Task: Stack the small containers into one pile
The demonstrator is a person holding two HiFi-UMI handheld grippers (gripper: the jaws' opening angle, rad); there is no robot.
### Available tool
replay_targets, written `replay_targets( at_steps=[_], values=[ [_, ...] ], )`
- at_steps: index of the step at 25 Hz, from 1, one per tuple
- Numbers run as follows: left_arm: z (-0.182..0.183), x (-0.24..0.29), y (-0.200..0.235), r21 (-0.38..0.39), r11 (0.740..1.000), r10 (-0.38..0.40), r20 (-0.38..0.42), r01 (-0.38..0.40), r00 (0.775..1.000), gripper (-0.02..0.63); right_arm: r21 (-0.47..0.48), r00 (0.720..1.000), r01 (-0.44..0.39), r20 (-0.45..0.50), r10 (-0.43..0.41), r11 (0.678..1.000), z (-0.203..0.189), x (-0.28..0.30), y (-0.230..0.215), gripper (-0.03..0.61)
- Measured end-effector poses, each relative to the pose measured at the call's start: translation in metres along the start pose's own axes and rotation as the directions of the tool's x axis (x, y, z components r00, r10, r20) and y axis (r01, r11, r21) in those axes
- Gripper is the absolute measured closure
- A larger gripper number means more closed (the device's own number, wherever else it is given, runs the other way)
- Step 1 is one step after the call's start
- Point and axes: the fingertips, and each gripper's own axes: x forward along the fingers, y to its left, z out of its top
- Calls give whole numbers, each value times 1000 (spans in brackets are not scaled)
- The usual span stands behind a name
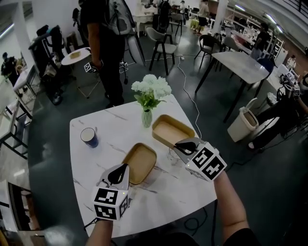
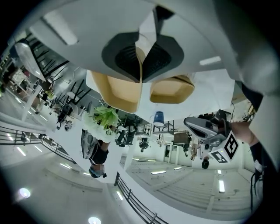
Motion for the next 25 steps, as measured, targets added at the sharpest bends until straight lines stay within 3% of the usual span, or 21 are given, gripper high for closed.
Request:
replay_targets(
  at_steps=[6, 12, 20, 25],
  values=[
    [-12, -30, 6, 18, 1000, -8, 7, 8, 1000, 615, 5, 999, -35, 18, 35, 999, 0, -7, 38, 561],
    [-26, -43, 6, 19, 1000, -6, -6, 6, 1000, 615, -153, 982, -164, 73, 177, 975, 12, -9, 86, 561],
    [-35, -54, 12, -10, 999, 49, -18, -49, 999, 615, -311, 937, -306, 71, 343, 900, 23, 0, 122, 561],
    [-40, -59, 20, -35, 995, 97, -22, -98, 995, 615, -420, 900, -384, 27, 434, 822, 25, 7, 134, 561]
  ],
)
